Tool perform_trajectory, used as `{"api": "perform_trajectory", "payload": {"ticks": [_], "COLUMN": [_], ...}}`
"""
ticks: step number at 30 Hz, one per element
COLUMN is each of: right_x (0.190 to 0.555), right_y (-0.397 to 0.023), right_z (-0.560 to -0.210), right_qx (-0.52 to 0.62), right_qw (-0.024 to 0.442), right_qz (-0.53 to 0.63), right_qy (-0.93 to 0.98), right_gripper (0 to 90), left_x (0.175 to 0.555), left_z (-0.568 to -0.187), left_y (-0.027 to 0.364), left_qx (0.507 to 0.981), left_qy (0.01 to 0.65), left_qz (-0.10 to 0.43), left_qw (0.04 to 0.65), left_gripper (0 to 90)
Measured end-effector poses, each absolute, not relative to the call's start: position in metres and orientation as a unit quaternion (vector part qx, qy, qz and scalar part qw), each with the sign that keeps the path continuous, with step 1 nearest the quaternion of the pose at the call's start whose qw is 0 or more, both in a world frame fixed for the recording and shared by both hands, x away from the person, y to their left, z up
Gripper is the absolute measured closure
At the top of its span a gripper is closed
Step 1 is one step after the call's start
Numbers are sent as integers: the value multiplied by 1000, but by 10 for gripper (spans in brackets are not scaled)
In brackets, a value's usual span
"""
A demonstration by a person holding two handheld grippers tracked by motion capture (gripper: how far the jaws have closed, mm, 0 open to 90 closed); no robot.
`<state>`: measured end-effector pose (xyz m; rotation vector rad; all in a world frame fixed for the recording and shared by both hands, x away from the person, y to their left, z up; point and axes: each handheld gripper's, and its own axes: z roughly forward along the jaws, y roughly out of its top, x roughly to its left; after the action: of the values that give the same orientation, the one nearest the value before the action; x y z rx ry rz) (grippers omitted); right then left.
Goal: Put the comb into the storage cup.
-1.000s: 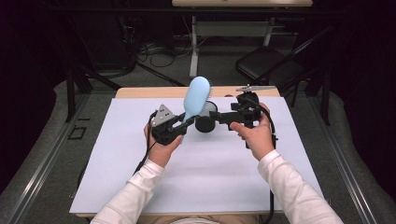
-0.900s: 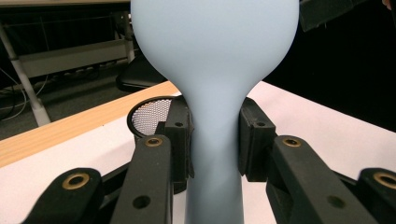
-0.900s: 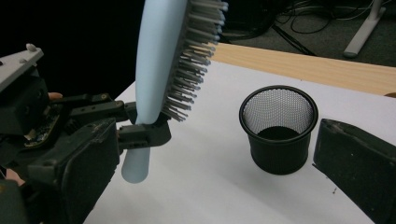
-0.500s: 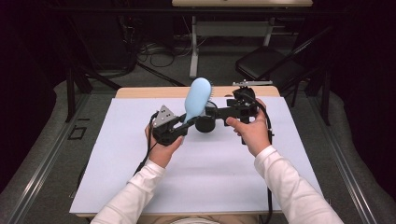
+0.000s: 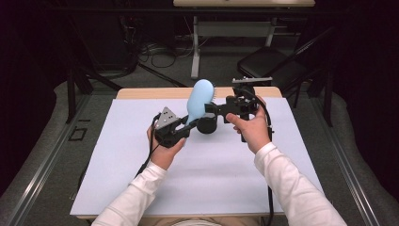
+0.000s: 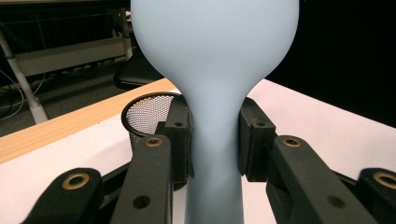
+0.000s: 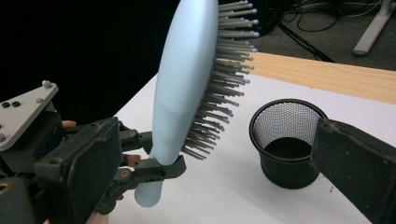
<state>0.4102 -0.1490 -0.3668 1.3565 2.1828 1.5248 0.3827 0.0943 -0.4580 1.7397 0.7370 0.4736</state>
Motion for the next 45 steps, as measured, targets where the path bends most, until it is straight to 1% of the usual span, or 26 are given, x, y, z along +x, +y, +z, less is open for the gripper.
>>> {"api": "perform_trajectory", "payload": {"ticks": [22,28,32,45], "right_x": [424,427,429,433], "right_y": [-136,-137,-138,-137], "right_z": [-361,-362,-362,-363], "right_qx": [460,465,467,470], "right_qw": [64,59,58,56], "right_qz": [504,505,506,503], "right_qy": [728,725,722,723], "right_gripper": [68,99,139,144], "left_x": [381,380,379,378], "left_z": [-460,-461,-461,-465], "left_y": [91,90,88,84], "left_qx": [742,744,745,749], "left_qy": [307,302,302,297], "left_qz": [200,200,199,199], "left_qw": [562,562,561,558], "left_gripper": [698,698,698,698]}}
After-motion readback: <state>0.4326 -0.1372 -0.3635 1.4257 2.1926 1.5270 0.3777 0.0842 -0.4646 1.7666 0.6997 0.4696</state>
